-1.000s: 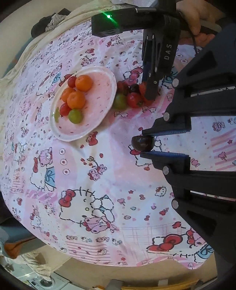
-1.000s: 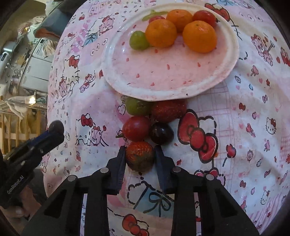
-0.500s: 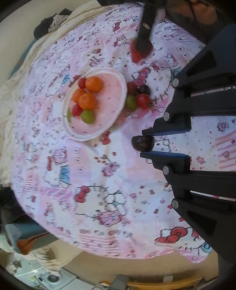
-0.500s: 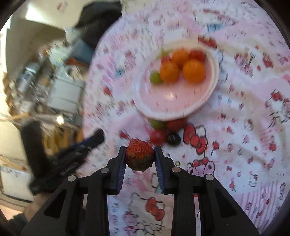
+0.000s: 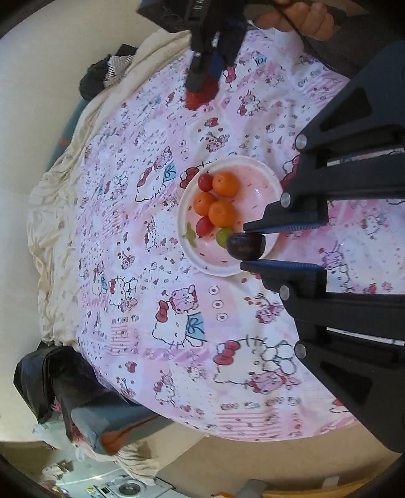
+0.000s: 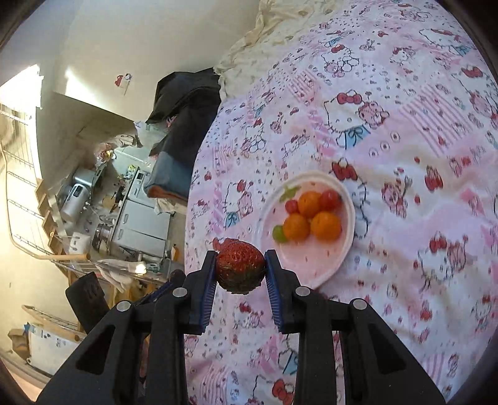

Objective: Organize fruits
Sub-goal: 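Carry the dark grape with the left tool over the plate while the right tool carries the strawberry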

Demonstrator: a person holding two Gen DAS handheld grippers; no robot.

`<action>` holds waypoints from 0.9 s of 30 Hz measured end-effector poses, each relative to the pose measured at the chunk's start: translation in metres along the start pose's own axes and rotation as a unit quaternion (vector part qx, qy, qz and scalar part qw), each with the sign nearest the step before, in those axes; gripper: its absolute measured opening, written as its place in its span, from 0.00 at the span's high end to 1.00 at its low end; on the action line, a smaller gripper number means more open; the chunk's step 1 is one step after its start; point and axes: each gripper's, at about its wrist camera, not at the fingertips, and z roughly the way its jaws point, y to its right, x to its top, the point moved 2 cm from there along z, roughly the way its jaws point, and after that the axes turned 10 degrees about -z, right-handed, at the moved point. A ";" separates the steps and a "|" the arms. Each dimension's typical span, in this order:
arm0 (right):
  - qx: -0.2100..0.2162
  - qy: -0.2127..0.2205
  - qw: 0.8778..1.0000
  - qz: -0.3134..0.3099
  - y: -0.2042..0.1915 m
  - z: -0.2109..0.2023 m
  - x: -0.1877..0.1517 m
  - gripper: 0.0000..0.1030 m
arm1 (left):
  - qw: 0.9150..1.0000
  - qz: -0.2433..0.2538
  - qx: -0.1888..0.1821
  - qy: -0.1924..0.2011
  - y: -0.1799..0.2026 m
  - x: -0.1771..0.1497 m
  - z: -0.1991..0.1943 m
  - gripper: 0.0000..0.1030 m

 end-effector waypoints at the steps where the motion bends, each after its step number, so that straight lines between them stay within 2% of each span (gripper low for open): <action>1: -0.004 -0.001 1.000 -0.002 0.002 0.003 0.006 0.69 | 1.000 0.009 0.004 -0.002 0.003 0.003 0.007 0.87; 7: -0.036 -0.043 0.998 -0.017 0.018 0.037 0.021 0.69 | 0.999 0.038 0.017 -0.020 0.013 0.013 0.044 0.87; 10: -0.034 -0.086 0.996 -0.004 0.031 0.068 0.015 0.69 | 0.998 0.049 0.021 -0.038 0.020 0.013 0.069 0.87; 15: -0.061 -0.147 0.987 -0.006 0.044 0.109 -0.004 0.69 | 0.996 0.066 0.030 -0.057 0.025 0.007 0.098 0.87; 20: -0.090 -0.166 0.981 -0.040 0.041 0.125 -0.011 0.69 | 0.994 0.061 0.041 -0.078 0.020 -0.003 0.120 0.87; 27: -0.107 -0.173 0.978 -0.045 0.045 0.128 -0.014 0.69 | 0.993 0.051 0.044 -0.094 0.014 -0.012 0.135 0.87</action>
